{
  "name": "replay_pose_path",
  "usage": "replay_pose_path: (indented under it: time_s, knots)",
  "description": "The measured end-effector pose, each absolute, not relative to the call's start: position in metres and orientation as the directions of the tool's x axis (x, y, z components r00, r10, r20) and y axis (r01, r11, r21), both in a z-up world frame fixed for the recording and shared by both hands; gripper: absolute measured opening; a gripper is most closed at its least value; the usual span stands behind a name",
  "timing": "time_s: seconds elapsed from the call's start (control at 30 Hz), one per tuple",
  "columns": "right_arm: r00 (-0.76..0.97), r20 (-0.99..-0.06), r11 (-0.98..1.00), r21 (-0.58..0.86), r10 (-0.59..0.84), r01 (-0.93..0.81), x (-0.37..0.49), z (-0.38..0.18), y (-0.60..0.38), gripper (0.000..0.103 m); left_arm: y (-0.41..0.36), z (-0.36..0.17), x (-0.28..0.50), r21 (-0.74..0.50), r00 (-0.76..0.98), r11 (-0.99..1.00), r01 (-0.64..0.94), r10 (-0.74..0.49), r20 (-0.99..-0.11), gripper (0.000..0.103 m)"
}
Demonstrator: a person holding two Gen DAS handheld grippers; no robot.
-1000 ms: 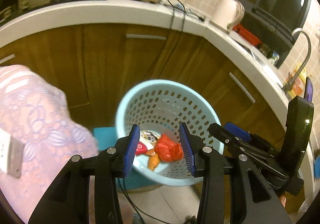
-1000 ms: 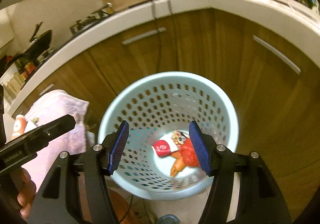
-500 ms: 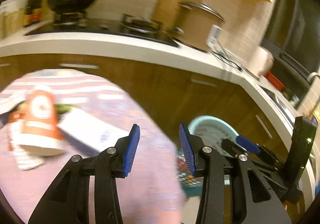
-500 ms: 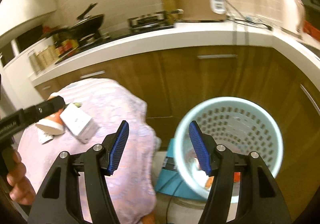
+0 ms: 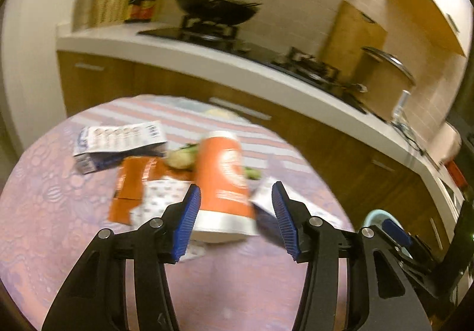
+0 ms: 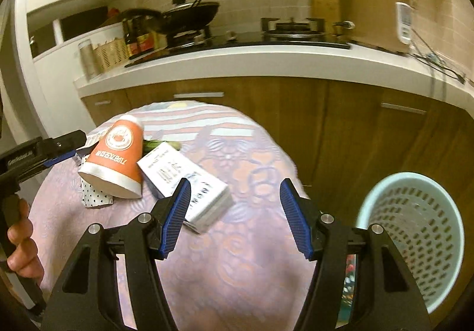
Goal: Collect trash
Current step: 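Grasp the orange paper cup with the left tool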
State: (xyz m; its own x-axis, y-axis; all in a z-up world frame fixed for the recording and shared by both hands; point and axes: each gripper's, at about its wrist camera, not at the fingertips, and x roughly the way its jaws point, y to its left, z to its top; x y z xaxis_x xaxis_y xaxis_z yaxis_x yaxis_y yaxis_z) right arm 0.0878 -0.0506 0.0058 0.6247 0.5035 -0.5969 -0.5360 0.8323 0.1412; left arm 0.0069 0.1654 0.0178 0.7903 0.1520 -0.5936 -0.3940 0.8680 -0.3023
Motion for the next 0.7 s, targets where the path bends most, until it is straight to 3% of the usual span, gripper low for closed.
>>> replay_pose_path:
  time_s: [0.2,0.4,0.53,0.7]
  knots:
    - [0.611,-0.609,0.829,0.146,0.506,-0.54,0.1,-0.009,-0.031,0.059,0.185,-0.007,0.022,-0.303,0.752,0.856,-0.418,0.138,-0.645,0.049]
    - [0.59,-0.634,0.834,0.168,0.5,-0.526,0.111,-0.026,-0.032,0.059,0.185,-0.016,0.035,-0.349,0.766,0.859,-0.374,0.074,-0.639,0.049]
    - [0.581,-0.64,0.832,0.176,0.503,-0.526,0.115,-0.031,-0.032,0.059,0.179,-0.021,0.039,-0.358,0.771,0.866,-0.349,0.048,-0.635,0.058]
    - [0.581,-0.634,0.824,0.164,0.51,-0.543,0.116,-0.027,-0.028,0.059,0.178,-0.034,0.045,-0.369,0.756,0.864,-0.344,0.022,-0.654,0.055]
